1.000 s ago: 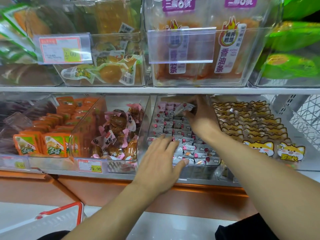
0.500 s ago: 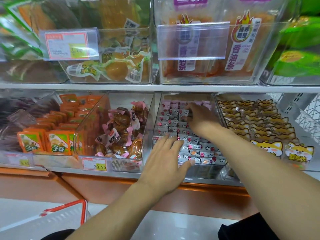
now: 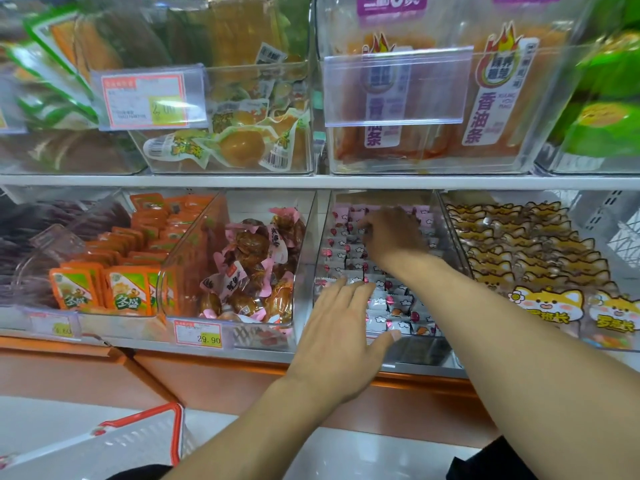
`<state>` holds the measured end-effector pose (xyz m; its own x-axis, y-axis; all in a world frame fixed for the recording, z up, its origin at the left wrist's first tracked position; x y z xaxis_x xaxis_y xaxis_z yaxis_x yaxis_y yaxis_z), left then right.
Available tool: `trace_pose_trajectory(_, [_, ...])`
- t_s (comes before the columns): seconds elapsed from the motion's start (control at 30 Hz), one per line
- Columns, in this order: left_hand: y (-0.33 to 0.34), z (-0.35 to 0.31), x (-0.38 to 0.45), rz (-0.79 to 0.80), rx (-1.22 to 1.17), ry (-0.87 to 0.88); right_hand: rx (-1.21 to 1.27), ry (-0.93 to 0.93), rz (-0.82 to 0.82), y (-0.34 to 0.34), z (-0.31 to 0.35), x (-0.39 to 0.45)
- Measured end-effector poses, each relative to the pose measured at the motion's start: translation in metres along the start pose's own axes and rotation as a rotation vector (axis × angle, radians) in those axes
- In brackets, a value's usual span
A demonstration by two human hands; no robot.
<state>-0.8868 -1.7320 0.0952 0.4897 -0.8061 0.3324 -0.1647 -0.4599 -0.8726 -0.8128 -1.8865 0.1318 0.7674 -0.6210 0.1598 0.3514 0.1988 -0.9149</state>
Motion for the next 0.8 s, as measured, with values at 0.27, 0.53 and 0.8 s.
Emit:
trace_pose_trajectory(0.27, [-0.003, -0.001, 0.001, 0.006, -0.020, 0.008, 0.060, 0.019, 0.059, 0.020, 0.005, 0.005])
trace_pose_trajectory(0.53, [-0.011, -0.003, 0.000, -0.039, -0.084, 0.006, 0.555, 0.092, -0.186, -0.035, -0.003, 0.004])
trace_pose_trajectory(0.8, [-0.046, 0.016, -0.010, -0.469, -0.623, -0.300, 1.035, 0.272, -0.130, -0.051, -0.043, -0.019])
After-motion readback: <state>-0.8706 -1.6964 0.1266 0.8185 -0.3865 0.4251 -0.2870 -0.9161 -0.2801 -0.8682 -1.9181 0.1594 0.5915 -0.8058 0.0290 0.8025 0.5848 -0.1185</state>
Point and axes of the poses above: each hand's wrist, its own x-axis towards the middle knuckle, its own y-axis out of the palm, z = x × y, the point moved 8 cm from there along x, towards the middle knuckle, and after that the axes turned 13 degrees about y, right-handed, at the moved point
